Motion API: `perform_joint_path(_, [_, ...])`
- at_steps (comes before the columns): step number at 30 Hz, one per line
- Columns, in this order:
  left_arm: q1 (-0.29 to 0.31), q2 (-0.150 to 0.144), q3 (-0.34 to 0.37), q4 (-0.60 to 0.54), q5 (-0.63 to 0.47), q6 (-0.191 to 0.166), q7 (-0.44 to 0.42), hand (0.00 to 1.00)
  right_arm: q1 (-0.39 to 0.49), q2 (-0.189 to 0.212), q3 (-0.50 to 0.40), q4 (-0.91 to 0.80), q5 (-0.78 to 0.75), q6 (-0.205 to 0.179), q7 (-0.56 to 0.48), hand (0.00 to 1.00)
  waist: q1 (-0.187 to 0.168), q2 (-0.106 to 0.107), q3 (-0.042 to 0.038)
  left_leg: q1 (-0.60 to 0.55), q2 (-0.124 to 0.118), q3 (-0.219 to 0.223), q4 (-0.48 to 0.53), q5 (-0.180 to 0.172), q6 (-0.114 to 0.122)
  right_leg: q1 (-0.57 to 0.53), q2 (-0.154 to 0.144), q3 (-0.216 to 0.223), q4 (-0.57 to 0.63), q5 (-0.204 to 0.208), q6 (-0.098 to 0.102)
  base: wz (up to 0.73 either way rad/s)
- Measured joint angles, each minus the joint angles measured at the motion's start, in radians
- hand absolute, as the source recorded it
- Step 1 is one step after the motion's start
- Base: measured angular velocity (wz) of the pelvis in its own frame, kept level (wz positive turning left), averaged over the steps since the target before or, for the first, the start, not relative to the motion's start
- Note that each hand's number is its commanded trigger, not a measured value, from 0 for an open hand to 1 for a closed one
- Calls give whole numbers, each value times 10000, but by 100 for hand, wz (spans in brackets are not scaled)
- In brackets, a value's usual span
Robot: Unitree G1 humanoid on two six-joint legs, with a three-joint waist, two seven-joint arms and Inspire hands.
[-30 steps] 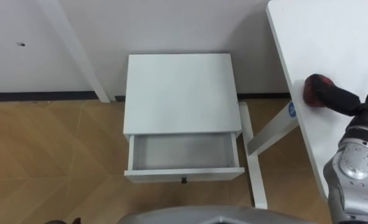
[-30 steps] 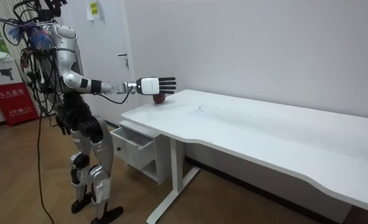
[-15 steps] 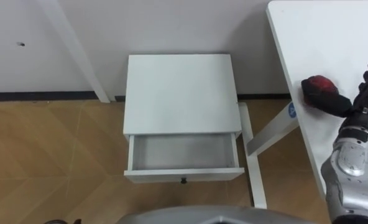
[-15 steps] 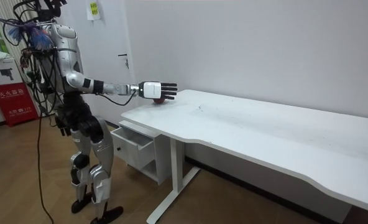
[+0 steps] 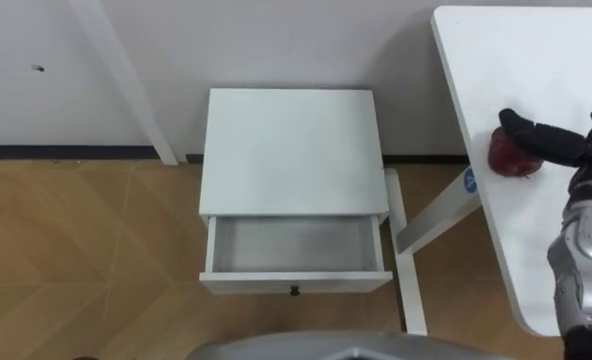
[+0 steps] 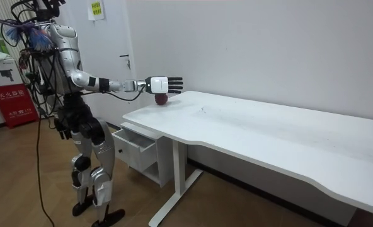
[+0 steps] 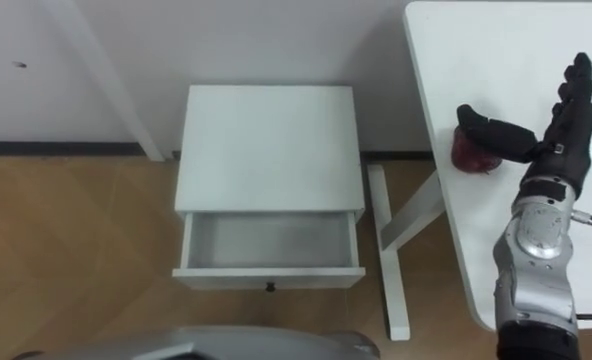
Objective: Put apple and close drawer
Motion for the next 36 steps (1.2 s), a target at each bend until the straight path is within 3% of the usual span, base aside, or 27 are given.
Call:
perform_joint_path(4, [-22,9,101,-125,40,2,29,0,-305,-360,-57,855,-1,118,287,0,-7,-168,-14,-34,-3,-47,24,2,1,-10,-2,-44,0,0,0,2])
perform_joint_path(12, [-22,51,103,-254,35,-9,21,0,-305,-414,-60,917,-97,212,872,0,13,-430,-39,-58,3,-59,96,2,2,0,-3,-57,10,2,-4,0])
perform_joint_path(36, [14,58,103,-231,-33,-9,28,0,-305,-418,-36,1186,-1390,338,2002,0,73,-400,-16,-50,11,-86,75,-1,1,-2,11,-46,17,13,-21,0])
